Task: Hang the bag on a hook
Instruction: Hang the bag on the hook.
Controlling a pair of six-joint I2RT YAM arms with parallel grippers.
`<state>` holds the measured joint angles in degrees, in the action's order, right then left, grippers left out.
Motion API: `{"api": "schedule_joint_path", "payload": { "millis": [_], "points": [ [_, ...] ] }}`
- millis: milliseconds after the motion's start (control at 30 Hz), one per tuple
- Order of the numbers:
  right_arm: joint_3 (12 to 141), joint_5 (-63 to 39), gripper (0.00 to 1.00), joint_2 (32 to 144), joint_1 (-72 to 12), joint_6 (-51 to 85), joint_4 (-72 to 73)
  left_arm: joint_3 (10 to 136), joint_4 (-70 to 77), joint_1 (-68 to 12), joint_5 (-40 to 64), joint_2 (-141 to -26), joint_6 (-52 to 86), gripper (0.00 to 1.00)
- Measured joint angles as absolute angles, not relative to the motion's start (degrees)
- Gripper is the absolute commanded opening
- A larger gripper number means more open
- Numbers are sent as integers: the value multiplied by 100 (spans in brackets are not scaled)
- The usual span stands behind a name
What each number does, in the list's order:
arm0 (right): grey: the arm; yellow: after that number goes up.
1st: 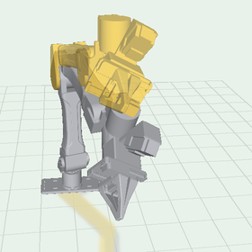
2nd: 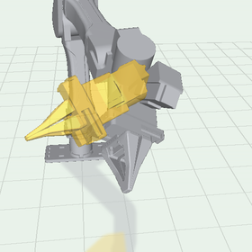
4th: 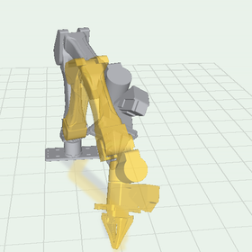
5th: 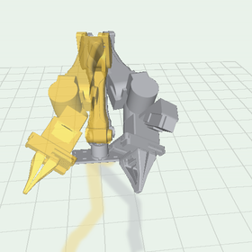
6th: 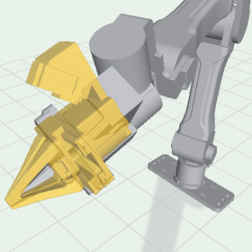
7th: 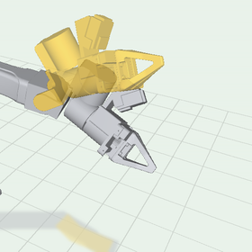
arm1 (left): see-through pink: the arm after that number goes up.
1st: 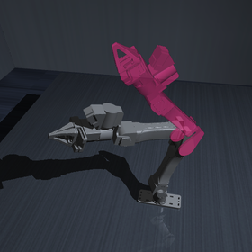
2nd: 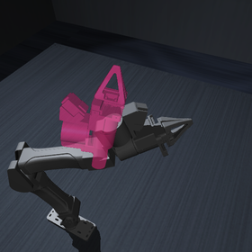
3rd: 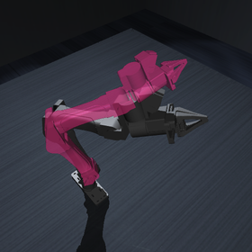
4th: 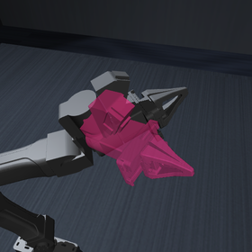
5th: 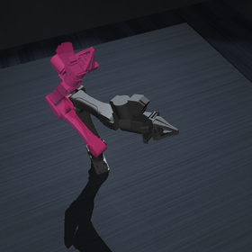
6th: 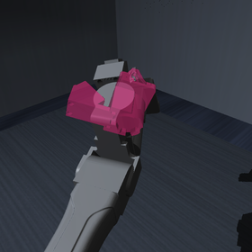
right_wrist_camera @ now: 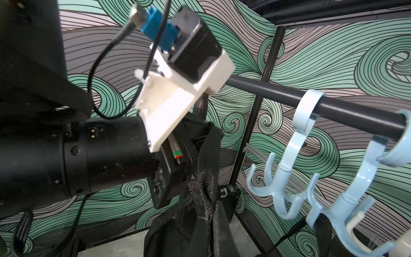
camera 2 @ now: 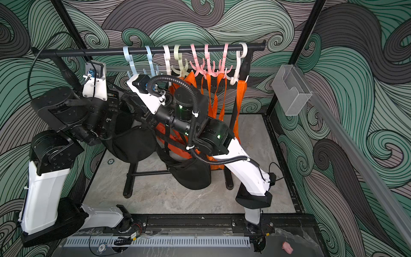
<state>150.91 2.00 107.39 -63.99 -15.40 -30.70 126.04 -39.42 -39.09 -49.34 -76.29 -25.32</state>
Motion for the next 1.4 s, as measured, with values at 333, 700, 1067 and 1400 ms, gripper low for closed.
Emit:
{"api": "schedule_joint_path", "payload": {
  "millis": [333,700,1067,1400],
  "points": [
    [15292,410,0,10844,-6156,-1422,-3070,12739,-3938,-3708,-4766,-7942,-2759,0],
    [15609,128,0,11246,-5784,-1125,-3107,12739,-4034,-3022,-4154,-8088,-2434,0],
    [15609,-19,0,11332,-5505,-875,-3079,12755,-4340,-2794,-3673,-8418,-2005,0],
    [14092,1,0,10731,-5463,-703,-2836,12317,-4676,-2689,-3310,-8423,-1496,0]
  ]
}}
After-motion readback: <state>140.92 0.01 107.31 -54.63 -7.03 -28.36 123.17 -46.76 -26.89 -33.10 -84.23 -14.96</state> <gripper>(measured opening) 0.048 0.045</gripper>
